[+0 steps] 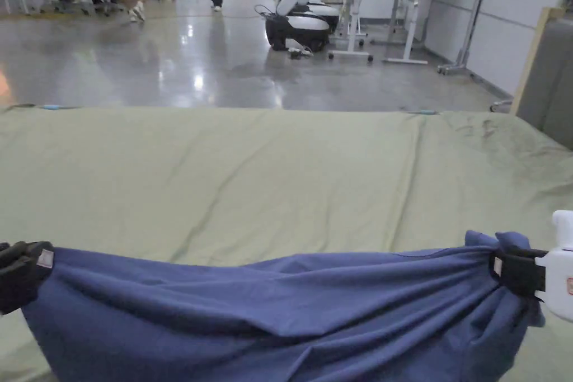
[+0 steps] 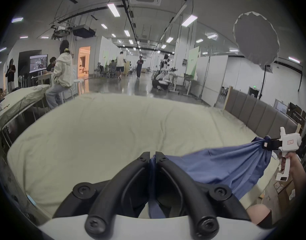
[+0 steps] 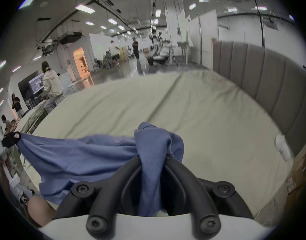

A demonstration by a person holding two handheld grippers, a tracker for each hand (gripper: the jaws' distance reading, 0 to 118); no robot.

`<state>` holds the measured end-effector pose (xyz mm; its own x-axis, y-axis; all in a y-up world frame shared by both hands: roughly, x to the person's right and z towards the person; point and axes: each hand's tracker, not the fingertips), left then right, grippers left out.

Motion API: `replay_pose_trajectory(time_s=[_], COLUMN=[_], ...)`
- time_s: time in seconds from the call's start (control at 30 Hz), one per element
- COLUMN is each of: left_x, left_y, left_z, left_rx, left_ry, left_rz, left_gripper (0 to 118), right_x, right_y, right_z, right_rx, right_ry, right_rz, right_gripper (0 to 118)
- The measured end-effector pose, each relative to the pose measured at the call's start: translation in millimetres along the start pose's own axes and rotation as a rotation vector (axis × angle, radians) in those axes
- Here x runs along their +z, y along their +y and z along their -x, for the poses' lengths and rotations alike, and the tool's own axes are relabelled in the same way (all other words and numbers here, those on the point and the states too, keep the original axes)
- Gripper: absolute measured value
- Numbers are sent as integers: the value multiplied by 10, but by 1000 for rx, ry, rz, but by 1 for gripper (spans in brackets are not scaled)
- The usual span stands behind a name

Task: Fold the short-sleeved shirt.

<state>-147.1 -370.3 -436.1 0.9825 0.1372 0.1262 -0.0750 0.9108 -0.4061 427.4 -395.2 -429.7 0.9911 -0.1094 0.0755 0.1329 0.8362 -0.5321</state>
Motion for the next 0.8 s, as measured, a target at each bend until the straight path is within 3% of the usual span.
replay_pose_trajectory(time_s=[0.17,0.47,0.63,0.8], left_x=[423,946,1000,677], left_y=[632,1450,1741,2088], left_z=[147,438,296,246], left_rx=[-28,46,-59,-77], left_ry=[43,111,168,209], left_rz=[-135,-276,-339,-331], left_gripper=[5,5,5,5], right_x=[749,1721,1852,1640], right_y=[447,1007,1332,1849], right_z=[281,342,476,569], right_rx=[98,92,146,122], right_ry=[-25,-61,-88,-88], right_rz=[-194,-405,-451,-471], right_gripper=[13,12,12,12])
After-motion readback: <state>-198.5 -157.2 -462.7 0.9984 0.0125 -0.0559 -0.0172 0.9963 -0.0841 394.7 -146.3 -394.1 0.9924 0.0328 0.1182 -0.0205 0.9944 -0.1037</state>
